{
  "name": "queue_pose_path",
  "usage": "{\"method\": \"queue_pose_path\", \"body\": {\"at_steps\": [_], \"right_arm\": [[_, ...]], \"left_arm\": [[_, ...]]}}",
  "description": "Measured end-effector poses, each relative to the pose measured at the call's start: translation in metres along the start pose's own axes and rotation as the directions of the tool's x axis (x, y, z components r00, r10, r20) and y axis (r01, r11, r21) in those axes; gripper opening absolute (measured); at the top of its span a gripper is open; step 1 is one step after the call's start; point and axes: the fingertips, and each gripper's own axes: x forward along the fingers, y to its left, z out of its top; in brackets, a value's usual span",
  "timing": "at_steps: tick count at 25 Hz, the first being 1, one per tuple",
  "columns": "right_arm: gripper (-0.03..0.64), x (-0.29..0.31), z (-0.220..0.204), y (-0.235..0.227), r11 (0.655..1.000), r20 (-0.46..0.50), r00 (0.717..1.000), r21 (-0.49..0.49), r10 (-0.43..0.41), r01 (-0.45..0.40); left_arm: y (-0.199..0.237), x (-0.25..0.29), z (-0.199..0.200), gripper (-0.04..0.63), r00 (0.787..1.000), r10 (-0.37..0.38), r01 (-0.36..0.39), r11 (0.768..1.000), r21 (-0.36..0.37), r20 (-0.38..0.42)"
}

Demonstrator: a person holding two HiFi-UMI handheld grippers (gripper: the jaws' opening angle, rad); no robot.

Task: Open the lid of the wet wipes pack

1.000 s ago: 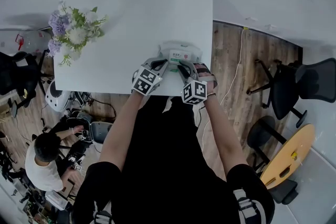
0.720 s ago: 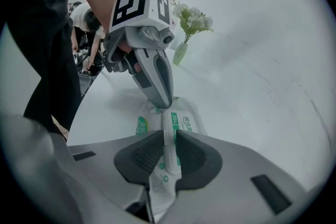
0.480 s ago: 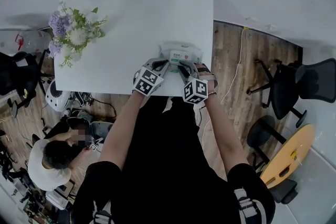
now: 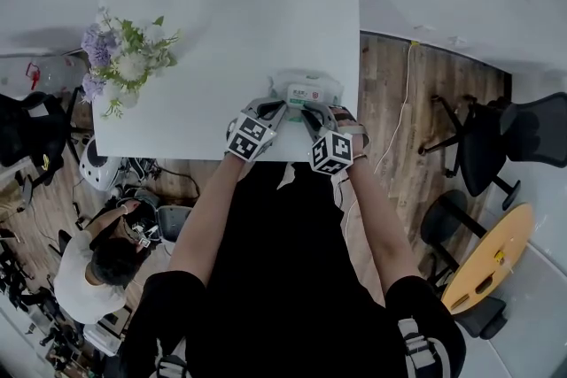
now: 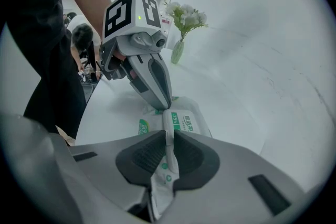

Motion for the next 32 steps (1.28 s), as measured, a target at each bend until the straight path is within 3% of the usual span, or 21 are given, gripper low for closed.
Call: {"method": "queue_pose_path", "body": {"at_steps": [13, 32], "right_arm": [[0.052, -0.0008, 0.0007, -0.0009, 1.000, -0.013, 1.000, -0.003, 0.024, -0.024], [0.043, -0.0063, 0.0022, -0.0036, 0.997, -0.001, 0.999, 0.065, 0.039, -0.039]], "left_arm": [[-0.0003, 0.0006, 0.0009, 0.021, 1.000, -0.006, 0.006, 0.999, 0.043, 0.007], [-0.0018, 0.0009, 0.0023, 0.021, 1.000, -0.016, 0.016, 1.000, 0.013, -0.021]]}}
